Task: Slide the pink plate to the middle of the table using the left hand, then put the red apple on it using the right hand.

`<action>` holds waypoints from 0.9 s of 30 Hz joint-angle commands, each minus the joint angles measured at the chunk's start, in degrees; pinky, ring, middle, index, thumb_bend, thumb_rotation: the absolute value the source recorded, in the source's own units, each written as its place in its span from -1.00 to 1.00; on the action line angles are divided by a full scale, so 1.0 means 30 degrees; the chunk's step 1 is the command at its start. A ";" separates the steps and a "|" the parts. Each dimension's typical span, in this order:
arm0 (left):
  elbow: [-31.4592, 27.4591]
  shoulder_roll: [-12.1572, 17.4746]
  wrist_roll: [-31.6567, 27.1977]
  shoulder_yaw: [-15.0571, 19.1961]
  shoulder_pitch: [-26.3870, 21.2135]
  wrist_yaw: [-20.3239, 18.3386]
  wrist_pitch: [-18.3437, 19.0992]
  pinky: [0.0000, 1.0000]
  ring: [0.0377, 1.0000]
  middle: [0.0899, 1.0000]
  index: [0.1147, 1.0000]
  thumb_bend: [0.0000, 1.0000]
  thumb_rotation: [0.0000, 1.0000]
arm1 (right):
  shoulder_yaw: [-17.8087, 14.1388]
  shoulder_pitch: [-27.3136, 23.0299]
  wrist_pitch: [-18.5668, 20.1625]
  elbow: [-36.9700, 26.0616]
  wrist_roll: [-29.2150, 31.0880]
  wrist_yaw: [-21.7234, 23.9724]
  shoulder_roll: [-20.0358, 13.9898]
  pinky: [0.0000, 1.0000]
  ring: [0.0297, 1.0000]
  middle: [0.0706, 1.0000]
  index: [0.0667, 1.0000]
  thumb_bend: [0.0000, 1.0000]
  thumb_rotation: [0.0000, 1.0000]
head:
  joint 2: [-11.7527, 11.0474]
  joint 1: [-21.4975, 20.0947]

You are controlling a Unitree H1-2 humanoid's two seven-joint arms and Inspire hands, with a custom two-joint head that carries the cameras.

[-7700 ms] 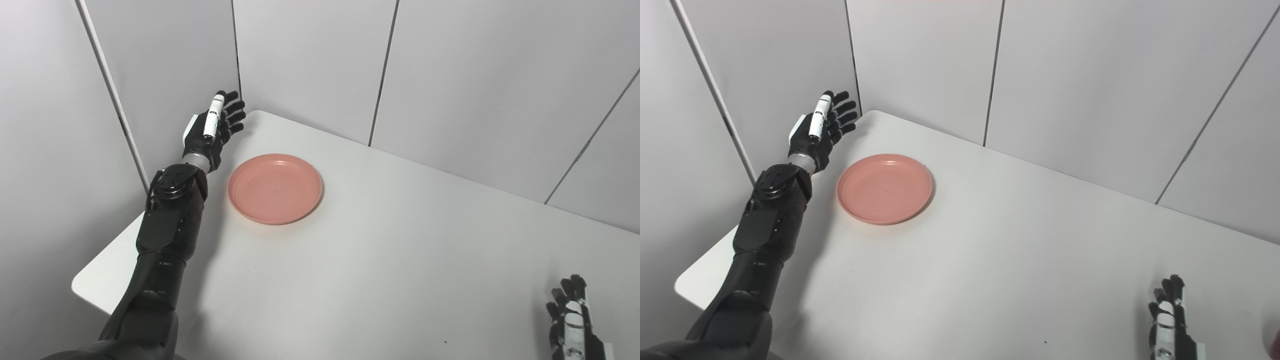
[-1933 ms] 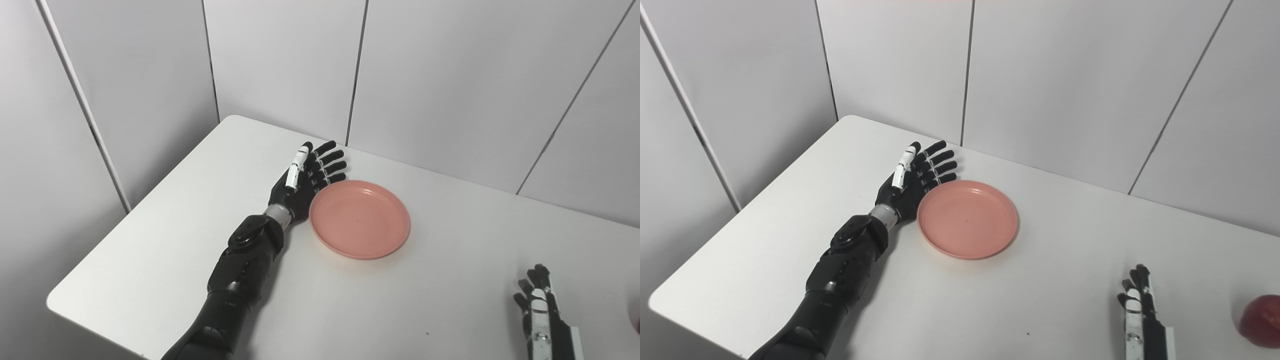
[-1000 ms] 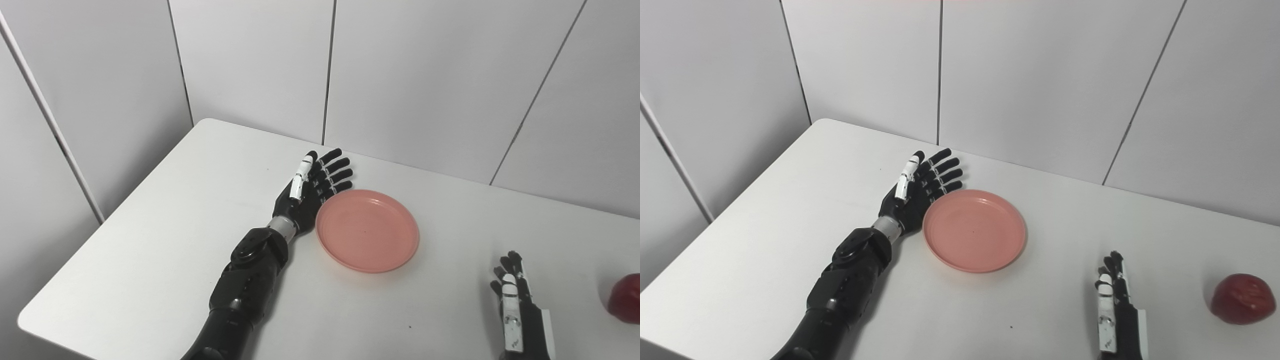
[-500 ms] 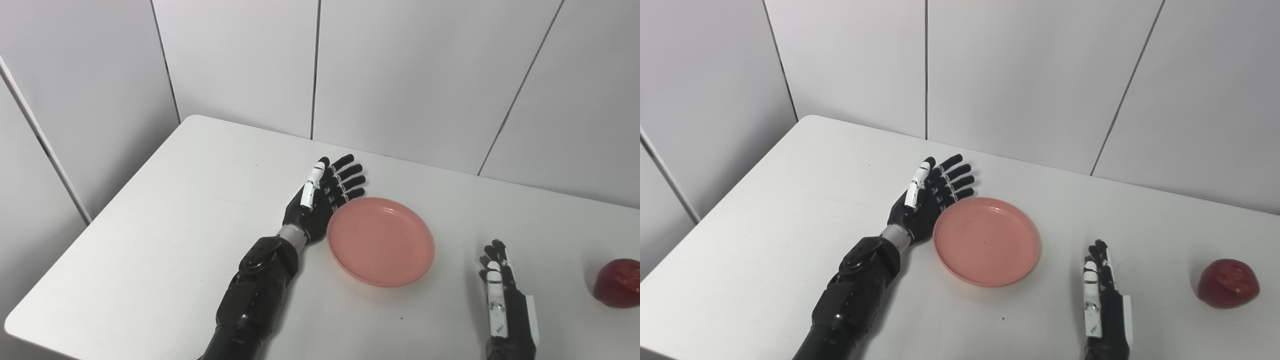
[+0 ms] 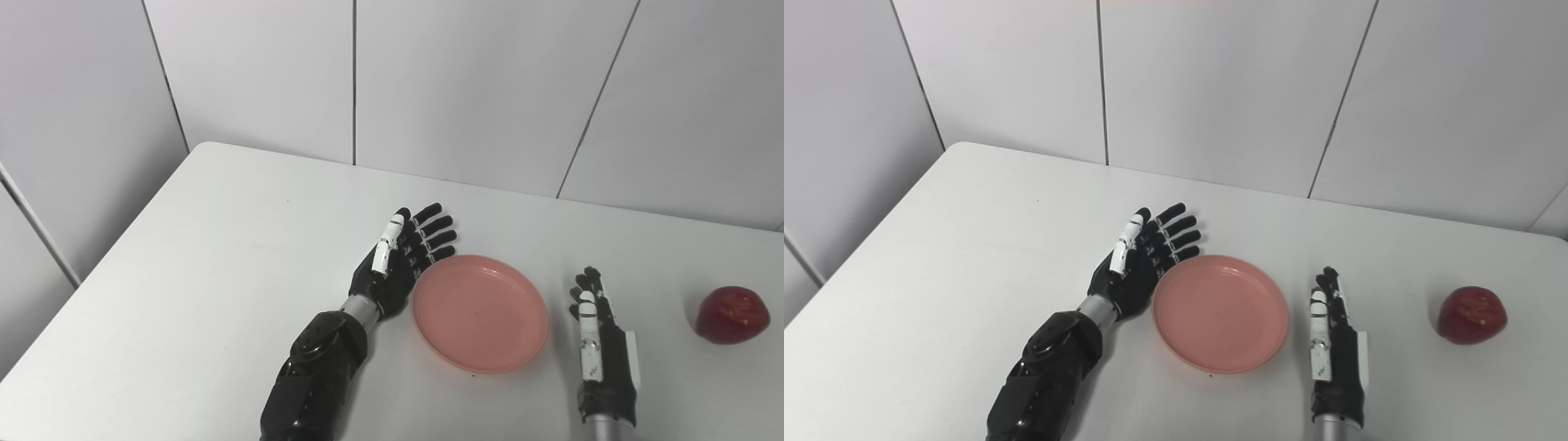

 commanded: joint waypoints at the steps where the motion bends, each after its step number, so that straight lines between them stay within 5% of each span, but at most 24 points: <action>1: 0.0841 -0.0059 0.0543 -0.0374 0.1317 0.0567 0.2210 0.69 0.69 0.68 0.63 -0.36 1.00 | 0.0048 -0.0544 -0.0006 -0.0613 -0.0173 -0.0294 0.0229 0.88 0.85 0.86 0.87 -0.62 1.00 | 0.0026 0.0020; 15: 0.0529 -0.0050 0.0922 -0.0333 0.1492 0.1046 0.1772 0.70 0.70 0.69 0.64 -0.36 1.00 | -0.0166 -0.0853 0.0222 -0.1036 -0.1011 -0.0833 0.0095 0.81 0.81 0.82 0.83 -0.65 1.00 | 0.0192 -0.0658; 27: 0.0498 -0.0119 0.1602 0.0011 0.1596 0.1221 0.1094 0.71 0.70 0.70 0.65 -0.35 1.00 | -0.0284 -0.1108 0.1163 -0.3079 -0.2923 -0.0671 -0.1197 0.66 0.72 0.77 0.78 -0.30 1.00 | 0.0189 -0.1728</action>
